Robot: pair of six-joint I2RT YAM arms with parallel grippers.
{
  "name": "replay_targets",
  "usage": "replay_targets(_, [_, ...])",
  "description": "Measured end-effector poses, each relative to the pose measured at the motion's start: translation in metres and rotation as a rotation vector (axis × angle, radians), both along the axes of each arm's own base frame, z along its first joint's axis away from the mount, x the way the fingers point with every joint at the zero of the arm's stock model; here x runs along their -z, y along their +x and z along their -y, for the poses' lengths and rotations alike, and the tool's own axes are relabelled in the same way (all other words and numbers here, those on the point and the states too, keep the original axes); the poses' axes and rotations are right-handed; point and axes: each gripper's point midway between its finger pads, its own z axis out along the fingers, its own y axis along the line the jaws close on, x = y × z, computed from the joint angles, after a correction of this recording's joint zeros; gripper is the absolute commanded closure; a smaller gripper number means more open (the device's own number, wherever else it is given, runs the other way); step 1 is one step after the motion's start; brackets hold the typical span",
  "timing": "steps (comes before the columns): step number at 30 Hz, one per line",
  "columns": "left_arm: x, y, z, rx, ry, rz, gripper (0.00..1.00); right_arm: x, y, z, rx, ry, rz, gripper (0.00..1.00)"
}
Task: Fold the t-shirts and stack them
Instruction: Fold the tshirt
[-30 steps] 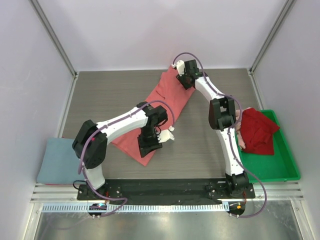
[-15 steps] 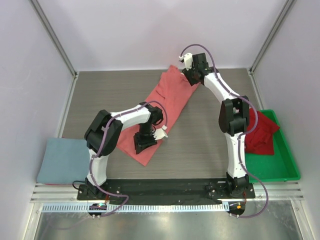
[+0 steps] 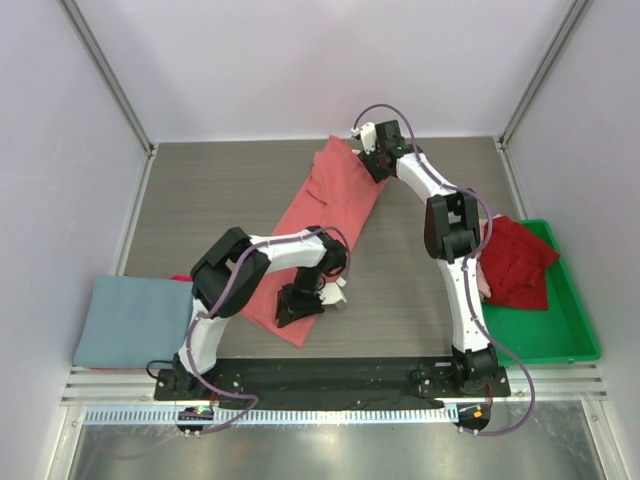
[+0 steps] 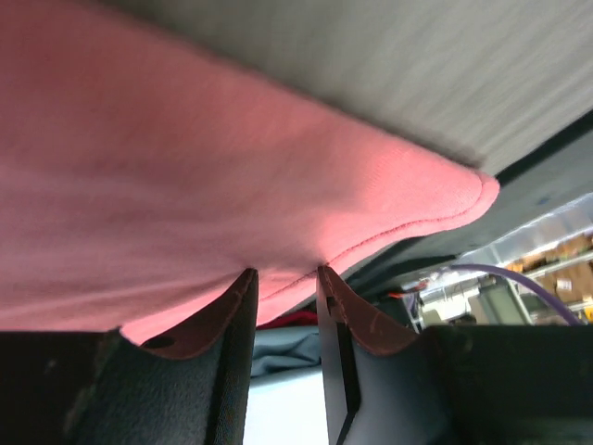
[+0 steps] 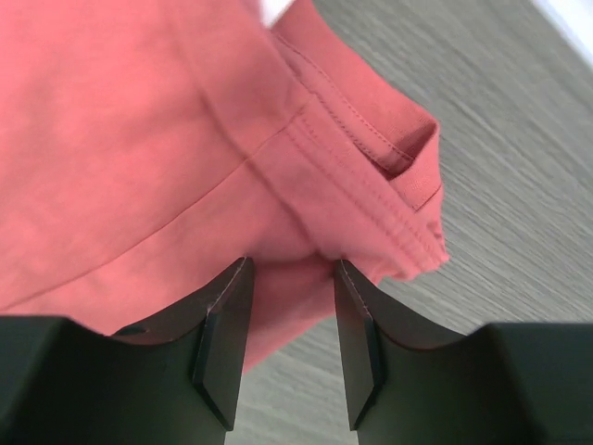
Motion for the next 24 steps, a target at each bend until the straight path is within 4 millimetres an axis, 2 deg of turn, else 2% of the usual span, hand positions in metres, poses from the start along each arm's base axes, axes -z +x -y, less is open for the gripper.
replay_targets(2, [0.0, -0.012, 0.009, 0.027, 0.022, -0.028, 0.67, 0.008, 0.003, -0.002, -0.006, 0.0, -0.004, 0.53])
replay_targets(4, [0.0, -0.019, 0.02, 0.043, 0.035, -0.053, 0.67, 0.005, 0.011, -0.003, -0.012, 0.0, 0.016, 0.53])
replay_targets(8, [-0.002, -0.024, 0.057, 0.032, 0.025, -0.106, 0.67, 0.004, 0.031, -0.012, -0.031, 0.015, 0.063, 0.53])
replay_targets(16, [-0.006, -0.004, 0.132, -0.027, -0.129, -0.123, 0.67, 0.002, 0.067, -0.038, -0.082, 0.109, 0.184, 0.52])
replay_targets(24, [-0.011, 0.013, 0.173, -0.034, -0.273, -0.083, 0.64, 0.0, 0.081, -0.054, -0.084, 0.195, 0.243, 0.49])
